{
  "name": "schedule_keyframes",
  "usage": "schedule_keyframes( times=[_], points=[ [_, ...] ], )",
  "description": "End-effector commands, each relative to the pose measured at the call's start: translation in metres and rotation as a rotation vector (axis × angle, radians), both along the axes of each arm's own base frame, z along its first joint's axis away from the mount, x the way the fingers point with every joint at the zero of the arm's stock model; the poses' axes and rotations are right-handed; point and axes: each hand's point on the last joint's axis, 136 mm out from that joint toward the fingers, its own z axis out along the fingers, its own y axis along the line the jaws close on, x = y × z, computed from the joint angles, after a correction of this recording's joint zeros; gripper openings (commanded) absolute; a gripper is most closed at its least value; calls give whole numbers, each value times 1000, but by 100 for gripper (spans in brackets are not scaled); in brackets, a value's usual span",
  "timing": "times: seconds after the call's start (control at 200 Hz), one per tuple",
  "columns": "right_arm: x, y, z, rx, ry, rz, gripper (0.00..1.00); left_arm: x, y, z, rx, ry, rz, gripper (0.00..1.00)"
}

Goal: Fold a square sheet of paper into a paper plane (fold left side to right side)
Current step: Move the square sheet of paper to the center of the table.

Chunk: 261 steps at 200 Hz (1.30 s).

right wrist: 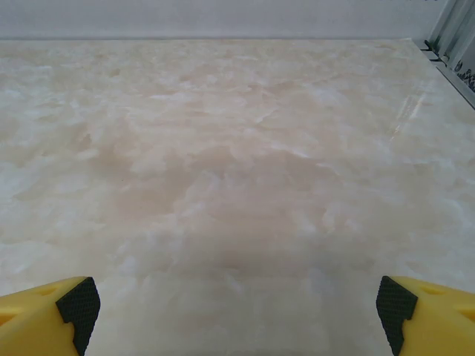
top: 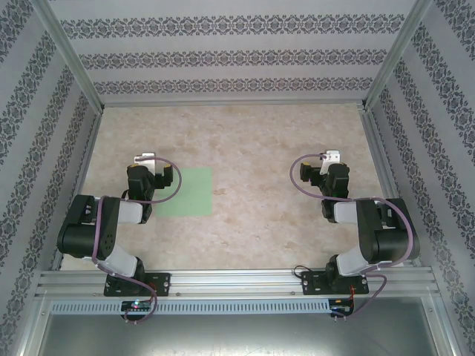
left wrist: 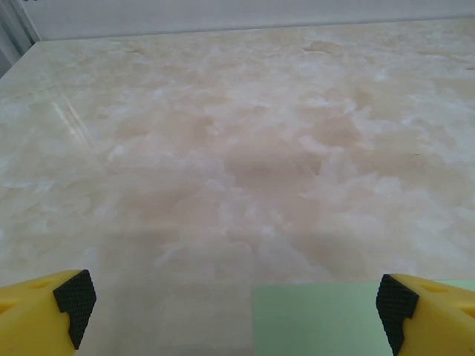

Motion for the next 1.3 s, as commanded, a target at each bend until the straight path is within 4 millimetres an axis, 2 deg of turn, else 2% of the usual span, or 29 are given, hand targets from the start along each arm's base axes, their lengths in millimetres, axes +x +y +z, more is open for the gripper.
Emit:
schedule_keyframes(
  times=[0.0, 0.869, 0.989, 1.159, 1.209, 1.299],
  points=[
    [7, 0, 16, -5, -56, -9, 98, 2, 3, 1, -21, 0, 7, 100],
    [7, 0, 17, 3, -54, -3, 98, 2, 3, 3, -19, -6, 9, 100],
    [4, -8, 33, 5, -37, -53, 98, 2, 0, 18, -20, 39, -10, 100],
    [-13, -10, 60, 55, -9, -92, 98, -12, -3, 59, -174, 103, 54, 100],
    [-20, -5, 69, 96, -4, -83, 98, -18, -5, 65, -276, 139, 101, 100],
    [-36, 4, 79, 168, 26, -76, 98, -33, -20, 58, -432, 295, 124, 100]
  ],
)
